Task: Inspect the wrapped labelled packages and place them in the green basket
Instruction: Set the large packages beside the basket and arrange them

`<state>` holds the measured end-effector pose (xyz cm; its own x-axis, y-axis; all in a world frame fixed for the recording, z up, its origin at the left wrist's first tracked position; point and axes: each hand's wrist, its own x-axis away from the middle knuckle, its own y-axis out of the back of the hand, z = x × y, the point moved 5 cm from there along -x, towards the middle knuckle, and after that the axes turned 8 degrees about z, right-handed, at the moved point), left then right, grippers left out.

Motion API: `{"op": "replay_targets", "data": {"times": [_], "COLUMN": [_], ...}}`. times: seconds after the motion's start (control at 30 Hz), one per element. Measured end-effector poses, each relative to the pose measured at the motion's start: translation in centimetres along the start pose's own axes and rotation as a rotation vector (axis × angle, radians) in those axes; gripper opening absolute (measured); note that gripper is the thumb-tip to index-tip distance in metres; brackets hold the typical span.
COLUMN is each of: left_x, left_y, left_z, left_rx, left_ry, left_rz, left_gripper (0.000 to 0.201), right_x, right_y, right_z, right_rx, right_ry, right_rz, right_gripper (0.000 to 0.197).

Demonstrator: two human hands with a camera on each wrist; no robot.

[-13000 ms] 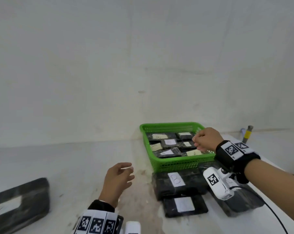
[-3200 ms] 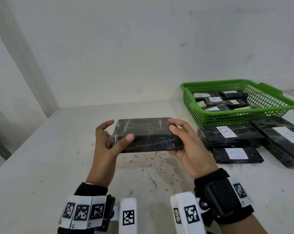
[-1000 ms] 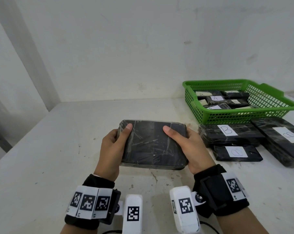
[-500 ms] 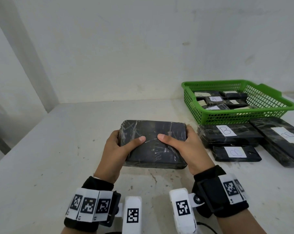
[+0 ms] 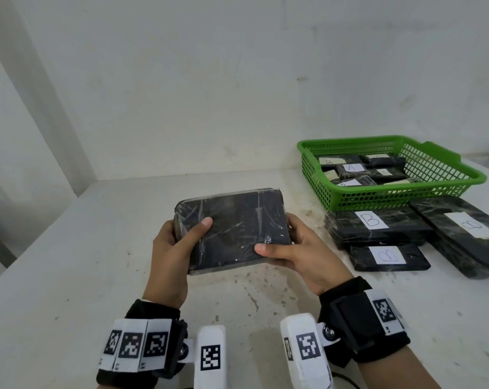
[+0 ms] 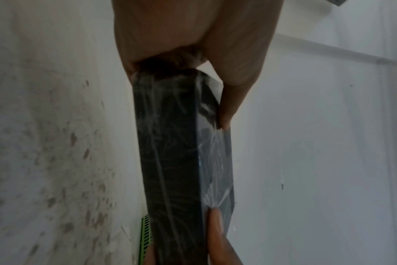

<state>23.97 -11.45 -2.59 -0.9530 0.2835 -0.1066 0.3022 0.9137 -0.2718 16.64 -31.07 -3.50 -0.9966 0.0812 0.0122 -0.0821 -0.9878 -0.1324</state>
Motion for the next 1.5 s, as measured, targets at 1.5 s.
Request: {"op": "replay_targets", "data": {"times": [1.5], "left_x": [1.2], "left_y": [-1.8], "left_z": [-0.6], "left_rx": [-0.082], "left_ry": [0.053], "left_rz": [0.036], "left_gripper": [0.059], "right_x": [0.7], "right_y": [-1.4], "right_z": [0.5], "right_rx": [-0.107], "right_ry": [-0.040], "right_rz": [-0.192], "right_gripper": [0.068]}}
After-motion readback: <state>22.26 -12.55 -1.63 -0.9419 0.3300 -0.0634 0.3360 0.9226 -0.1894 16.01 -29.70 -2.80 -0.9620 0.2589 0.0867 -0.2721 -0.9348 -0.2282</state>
